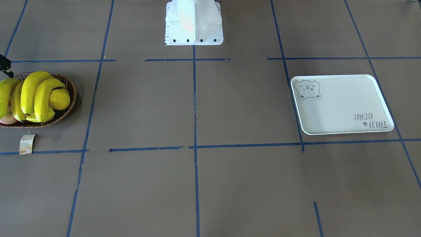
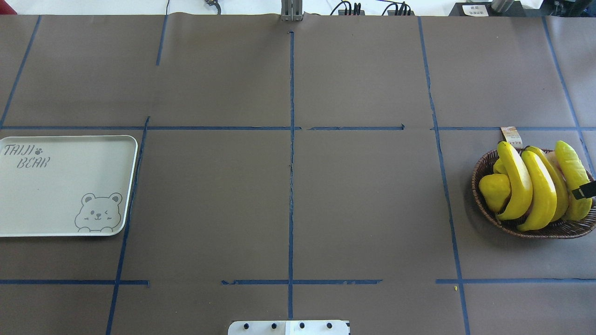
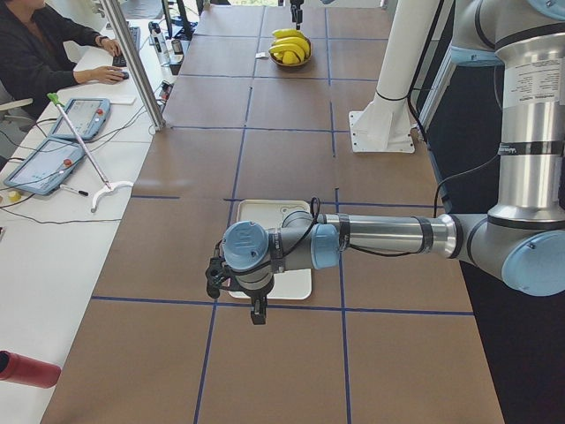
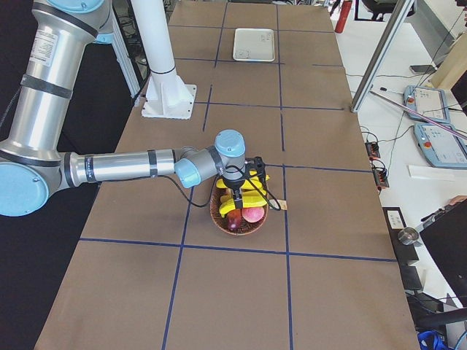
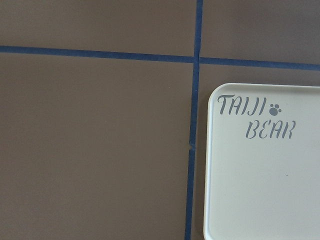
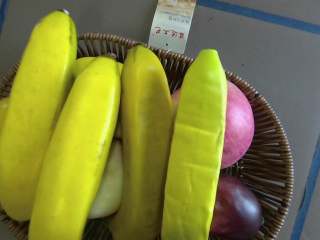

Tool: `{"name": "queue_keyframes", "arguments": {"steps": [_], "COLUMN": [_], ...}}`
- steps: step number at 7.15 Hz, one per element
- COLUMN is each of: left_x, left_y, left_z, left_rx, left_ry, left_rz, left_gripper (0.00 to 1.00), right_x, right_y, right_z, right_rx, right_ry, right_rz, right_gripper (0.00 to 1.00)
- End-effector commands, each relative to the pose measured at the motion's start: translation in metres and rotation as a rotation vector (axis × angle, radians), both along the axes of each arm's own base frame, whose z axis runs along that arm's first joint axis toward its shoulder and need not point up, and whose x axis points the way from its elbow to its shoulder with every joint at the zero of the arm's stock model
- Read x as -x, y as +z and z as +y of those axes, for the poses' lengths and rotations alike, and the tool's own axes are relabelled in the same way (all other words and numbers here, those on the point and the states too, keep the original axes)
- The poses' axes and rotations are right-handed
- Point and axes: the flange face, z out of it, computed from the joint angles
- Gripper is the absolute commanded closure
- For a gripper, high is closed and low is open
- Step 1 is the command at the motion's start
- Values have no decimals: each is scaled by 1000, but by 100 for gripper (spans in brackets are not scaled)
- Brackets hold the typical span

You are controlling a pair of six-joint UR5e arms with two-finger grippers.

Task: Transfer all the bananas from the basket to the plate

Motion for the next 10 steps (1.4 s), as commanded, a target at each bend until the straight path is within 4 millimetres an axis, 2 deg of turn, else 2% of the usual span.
{"name": "queue_keyframes", "arguments": {"steps": [1,2,3,4,5,6,7,10], "left_x": [0,0,0,0,0,0,0,0], "left_y": [-1,-1,-1,-1,-1,-1,0,-1], "left_z": [-1,-1,-1,-1,-1,-1,-1,-2], "left_rx": [-8,-8,-8,-8,-7,-7,-7,-8], "left_ry": [0,0,0,0,-1,-1,-1,-1], "left_rz": [-1,-1,-1,-1,-1,-1,-1,-1], "left_gripper": [0,0,0,0,0,0,0,0], "right_x": [8,8,7,6,7,7,8,10], "right_y": [19,21,27,30,30,30,29,25], "right_z": [1,1,1,1,0,0,0,-5], "right_rx": [26,30,41,40,38,40,37,30], "right_ry": [-15,-13,-11,-7,-7,-7,-7,-6], "right_rz": [26,29,36,47,49,48,47,43], "right_gripper": [0,4,14,18,21,29,32,33]}}
